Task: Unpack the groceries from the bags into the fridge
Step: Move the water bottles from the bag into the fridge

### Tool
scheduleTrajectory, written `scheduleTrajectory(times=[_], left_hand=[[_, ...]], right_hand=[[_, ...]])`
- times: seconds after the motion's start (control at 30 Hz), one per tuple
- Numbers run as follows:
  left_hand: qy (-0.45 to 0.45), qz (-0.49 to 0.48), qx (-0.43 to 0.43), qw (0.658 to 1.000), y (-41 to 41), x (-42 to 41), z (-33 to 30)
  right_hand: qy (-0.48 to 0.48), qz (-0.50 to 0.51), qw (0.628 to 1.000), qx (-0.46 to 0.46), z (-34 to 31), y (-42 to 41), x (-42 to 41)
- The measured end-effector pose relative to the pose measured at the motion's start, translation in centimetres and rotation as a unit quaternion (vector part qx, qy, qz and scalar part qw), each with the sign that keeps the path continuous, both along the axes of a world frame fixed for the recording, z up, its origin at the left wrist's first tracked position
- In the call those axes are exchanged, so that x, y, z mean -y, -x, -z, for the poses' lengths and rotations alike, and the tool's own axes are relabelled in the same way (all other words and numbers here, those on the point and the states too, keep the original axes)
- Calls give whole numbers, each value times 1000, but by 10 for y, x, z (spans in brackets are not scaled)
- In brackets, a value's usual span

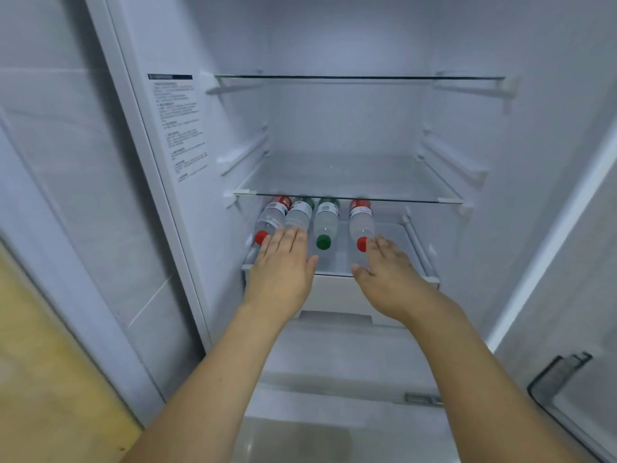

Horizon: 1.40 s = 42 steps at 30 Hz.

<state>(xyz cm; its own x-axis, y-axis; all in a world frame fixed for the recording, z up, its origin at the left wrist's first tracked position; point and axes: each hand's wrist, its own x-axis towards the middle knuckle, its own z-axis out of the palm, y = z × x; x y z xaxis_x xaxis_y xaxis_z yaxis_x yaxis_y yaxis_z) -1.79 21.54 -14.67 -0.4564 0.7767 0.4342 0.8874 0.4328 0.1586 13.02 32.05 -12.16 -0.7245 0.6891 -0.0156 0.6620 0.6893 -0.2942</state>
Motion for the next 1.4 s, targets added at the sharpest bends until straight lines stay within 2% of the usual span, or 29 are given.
scheduleTrajectory(times=[0.4, 0.67, 1.07, 1.4], left_hand=[[20, -24, -3, 1000, 12, 59, -11], [3, -92, -13, 996, -1, 109, -25], [-19, -259, -11, 966, -52, 228, -47], [-17, -328, -17, 944, -89, 319, -52]], right_hand=[[-23, -52, 998, 11, -5, 24, 54], [-31, -125, 992, 3, -22, 36, 86], [15, -316, 949, -19, -29, 47, 172], [29, -407, 913, -9, -37, 39, 258]])
